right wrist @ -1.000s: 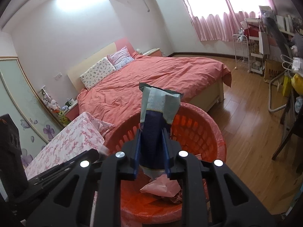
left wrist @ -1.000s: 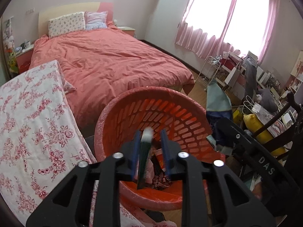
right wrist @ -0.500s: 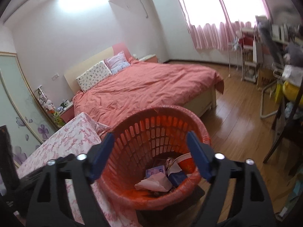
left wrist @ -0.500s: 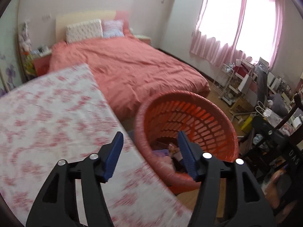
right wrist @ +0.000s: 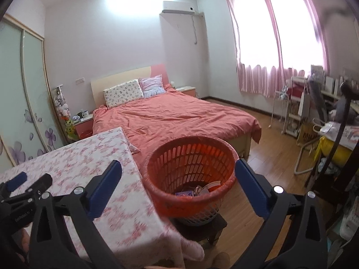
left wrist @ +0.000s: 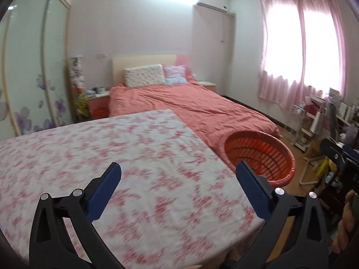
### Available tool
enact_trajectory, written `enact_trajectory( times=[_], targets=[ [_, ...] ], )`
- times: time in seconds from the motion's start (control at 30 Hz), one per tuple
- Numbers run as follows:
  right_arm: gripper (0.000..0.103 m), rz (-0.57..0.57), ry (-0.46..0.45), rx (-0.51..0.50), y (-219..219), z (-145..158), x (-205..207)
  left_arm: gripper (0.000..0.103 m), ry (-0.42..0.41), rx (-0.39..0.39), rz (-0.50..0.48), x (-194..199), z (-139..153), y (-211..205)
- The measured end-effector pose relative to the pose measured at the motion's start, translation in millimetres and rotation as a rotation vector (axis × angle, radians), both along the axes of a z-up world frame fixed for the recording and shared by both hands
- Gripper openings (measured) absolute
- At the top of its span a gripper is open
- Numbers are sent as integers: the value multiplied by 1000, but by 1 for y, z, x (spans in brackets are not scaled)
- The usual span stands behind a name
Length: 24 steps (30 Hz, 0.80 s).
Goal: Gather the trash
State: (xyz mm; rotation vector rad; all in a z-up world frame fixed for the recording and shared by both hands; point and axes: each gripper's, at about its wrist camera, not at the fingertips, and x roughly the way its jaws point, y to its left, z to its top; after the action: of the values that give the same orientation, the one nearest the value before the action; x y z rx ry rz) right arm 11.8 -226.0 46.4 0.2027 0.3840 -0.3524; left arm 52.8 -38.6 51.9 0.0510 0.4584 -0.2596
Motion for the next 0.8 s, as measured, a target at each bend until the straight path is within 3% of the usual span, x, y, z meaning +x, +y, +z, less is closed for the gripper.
enact_trajectory(
  times=[0.17,0.4,0.8],
  targets=[
    [98,1,-8,-35,28,4,-29,101,-37,13,79,-29,-1,18],
    [98,-9,-9,-75,57,7,-55,101,-27,-11,169,-53,-7,36],
    [98,-27,22,-116,86,-1,-77,101,-10,-2,248,-84,-19,55]
  ],
)
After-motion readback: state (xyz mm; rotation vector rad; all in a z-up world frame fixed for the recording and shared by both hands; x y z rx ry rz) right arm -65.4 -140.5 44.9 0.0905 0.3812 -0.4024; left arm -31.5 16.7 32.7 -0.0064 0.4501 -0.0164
